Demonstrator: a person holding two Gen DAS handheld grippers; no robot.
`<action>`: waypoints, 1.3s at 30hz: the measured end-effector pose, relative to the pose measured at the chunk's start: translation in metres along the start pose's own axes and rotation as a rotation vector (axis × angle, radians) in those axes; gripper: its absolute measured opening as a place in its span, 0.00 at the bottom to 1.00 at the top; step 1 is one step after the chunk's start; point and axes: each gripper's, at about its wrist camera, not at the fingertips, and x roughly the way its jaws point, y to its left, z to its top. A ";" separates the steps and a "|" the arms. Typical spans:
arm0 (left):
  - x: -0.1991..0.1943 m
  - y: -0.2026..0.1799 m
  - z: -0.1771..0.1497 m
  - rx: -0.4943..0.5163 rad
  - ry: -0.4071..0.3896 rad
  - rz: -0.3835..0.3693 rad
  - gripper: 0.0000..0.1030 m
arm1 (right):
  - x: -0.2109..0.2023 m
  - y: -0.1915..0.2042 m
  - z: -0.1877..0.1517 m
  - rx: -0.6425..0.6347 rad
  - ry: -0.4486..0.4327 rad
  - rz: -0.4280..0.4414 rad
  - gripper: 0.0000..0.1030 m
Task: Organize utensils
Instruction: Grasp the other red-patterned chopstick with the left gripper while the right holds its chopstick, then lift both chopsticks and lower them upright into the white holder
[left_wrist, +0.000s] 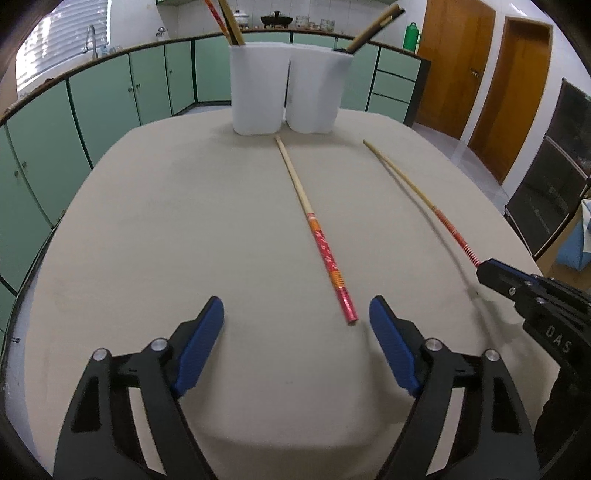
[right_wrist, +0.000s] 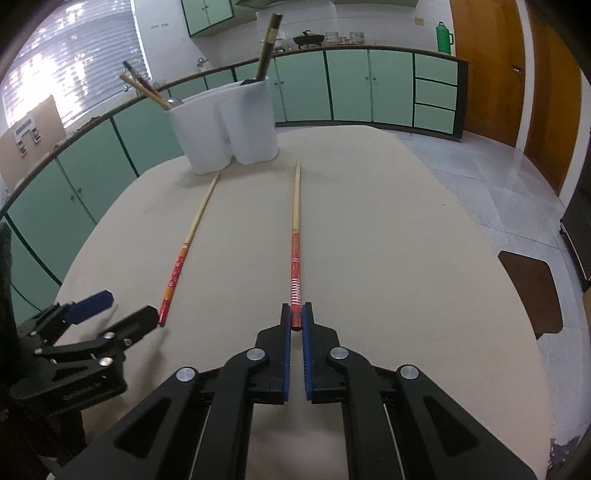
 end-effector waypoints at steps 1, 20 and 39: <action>0.002 -0.002 0.001 -0.002 0.008 0.004 0.71 | 0.000 -0.001 0.001 0.002 -0.002 0.001 0.05; 0.001 -0.018 0.002 0.009 0.002 0.073 0.05 | -0.002 -0.006 -0.001 -0.006 -0.012 0.015 0.06; -0.034 -0.009 0.008 0.024 -0.077 0.072 0.05 | -0.019 0.001 0.011 -0.041 -0.057 -0.009 0.05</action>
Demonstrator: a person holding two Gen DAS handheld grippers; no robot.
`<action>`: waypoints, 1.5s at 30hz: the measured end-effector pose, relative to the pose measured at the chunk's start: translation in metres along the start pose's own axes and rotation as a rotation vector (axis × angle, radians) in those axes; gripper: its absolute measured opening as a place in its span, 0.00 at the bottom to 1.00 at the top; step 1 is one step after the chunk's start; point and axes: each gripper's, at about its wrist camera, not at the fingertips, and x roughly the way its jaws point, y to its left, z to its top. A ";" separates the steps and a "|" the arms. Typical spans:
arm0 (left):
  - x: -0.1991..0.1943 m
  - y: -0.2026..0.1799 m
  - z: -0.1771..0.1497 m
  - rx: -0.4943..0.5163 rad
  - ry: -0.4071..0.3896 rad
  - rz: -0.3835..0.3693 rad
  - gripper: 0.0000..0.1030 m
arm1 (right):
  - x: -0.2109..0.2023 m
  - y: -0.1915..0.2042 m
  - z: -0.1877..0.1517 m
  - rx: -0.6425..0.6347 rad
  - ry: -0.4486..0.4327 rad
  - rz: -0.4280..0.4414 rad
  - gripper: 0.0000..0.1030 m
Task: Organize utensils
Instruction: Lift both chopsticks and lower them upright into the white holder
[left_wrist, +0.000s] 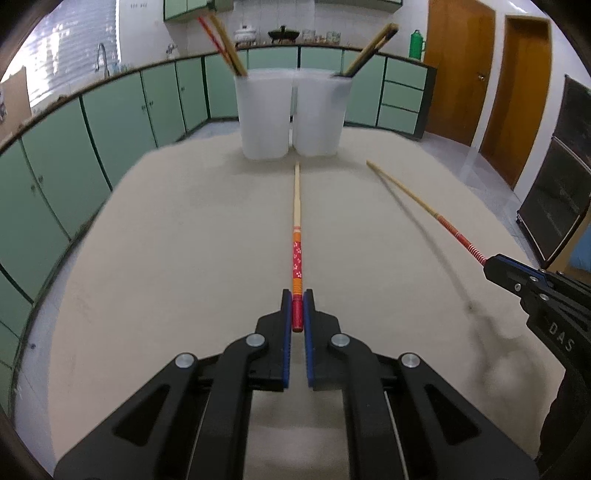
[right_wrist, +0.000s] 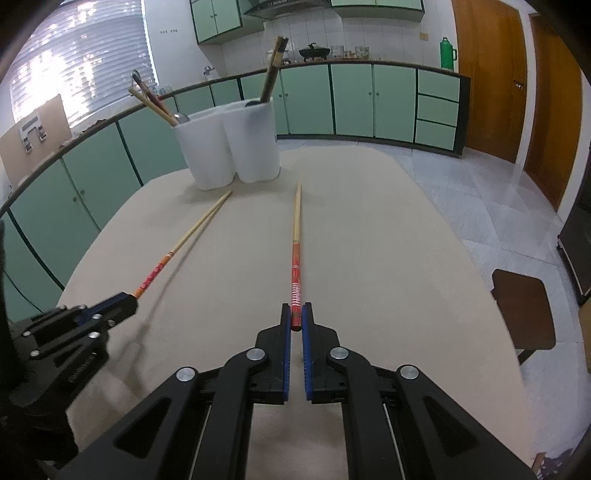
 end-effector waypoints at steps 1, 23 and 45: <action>-0.004 0.001 0.002 0.004 -0.008 -0.001 0.05 | -0.002 0.000 0.002 0.001 -0.005 0.001 0.06; -0.099 0.025 0.103 0.025 -0.283 -0.076 0.05 | -0.079 0.011 0.112 -0.027 -0.193 0.142 0.05; -0.129 0.057 0.190 0.040 -0.363 -0.152 0.05 | -0.094 0.062 0.239 -0.135 -0.325 0.189 0.05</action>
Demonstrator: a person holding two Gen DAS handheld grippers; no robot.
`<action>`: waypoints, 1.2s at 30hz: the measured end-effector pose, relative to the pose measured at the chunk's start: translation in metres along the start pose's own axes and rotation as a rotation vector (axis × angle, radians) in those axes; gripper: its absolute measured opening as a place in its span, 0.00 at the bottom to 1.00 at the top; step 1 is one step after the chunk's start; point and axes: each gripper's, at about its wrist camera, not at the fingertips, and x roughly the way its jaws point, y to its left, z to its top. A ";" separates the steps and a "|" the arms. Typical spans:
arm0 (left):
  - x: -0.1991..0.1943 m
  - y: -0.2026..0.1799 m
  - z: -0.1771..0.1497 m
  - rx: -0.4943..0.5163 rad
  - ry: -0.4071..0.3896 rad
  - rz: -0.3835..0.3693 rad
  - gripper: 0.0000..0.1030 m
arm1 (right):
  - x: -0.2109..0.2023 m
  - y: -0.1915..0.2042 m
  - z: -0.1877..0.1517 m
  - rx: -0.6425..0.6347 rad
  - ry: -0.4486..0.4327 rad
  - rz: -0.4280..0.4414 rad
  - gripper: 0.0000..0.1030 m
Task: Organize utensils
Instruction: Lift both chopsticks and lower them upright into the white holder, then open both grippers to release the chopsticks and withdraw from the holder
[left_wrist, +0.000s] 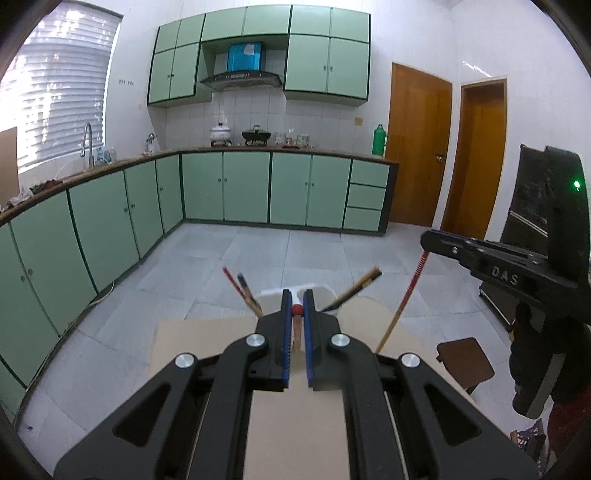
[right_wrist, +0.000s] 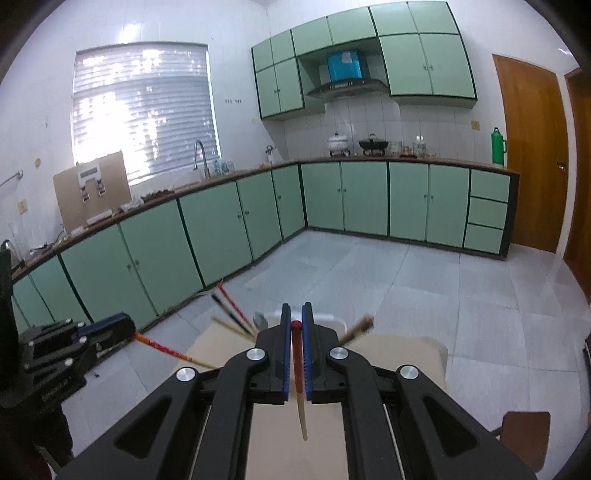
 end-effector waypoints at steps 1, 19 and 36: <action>0.001 -0.001 0.005 0.005 -0.010 0.002 0.05 | 0.001 0.000 0.008 -0.003 -0.012 -0.002 0.05; 0.090 -0.001 0.052 0.075 0.018 0.061 0.05 | 0.082 -0.025 0.075 0.069 -0.127 -0.048 0.05; 0.117 0.022 0.015 0.008 0.056 0.084 0.35 | 0.100 -0.037 0.006 0.076 0.015 -0.068 0.34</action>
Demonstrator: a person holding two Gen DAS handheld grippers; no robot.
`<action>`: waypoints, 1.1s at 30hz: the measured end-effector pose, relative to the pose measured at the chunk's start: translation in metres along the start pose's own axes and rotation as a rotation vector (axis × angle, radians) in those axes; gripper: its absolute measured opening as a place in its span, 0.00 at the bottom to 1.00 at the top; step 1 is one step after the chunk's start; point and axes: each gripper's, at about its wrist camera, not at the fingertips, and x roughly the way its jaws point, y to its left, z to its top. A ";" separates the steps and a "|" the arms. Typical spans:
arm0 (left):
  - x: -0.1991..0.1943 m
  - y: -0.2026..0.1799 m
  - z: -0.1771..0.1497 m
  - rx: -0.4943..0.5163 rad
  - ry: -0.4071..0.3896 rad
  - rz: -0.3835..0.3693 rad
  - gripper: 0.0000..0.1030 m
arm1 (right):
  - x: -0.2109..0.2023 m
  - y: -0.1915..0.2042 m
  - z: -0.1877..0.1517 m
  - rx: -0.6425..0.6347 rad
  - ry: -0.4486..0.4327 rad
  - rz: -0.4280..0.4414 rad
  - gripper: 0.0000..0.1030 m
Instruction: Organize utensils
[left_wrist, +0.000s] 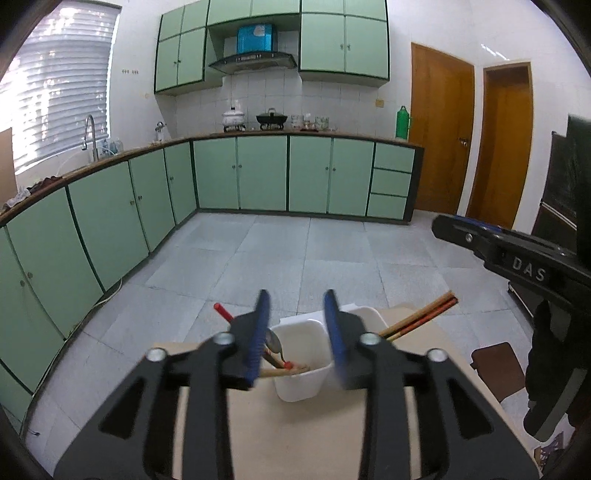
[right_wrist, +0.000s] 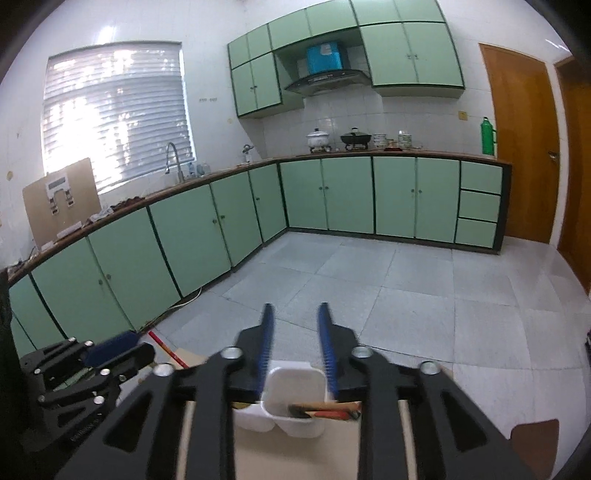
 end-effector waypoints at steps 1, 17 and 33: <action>-0.006 -0.001 -0.002 0.002 -0.009 0.005 0.40 | -0.007 -0.003 -0.003 0.005 -0.005 -0.010 0.38; -0.086 -0.004 -0.060 -0.057 -0.030 0.047 0.67 | -0.106 -0.022 -0.093 0.040 0.002 -0.060 0.66; -0.126 -0.019 -0.120 -0.056 0.056 0.041 0.84 | -0.151 0.013 -0.152 -0.005 0.045 -0.026 0.94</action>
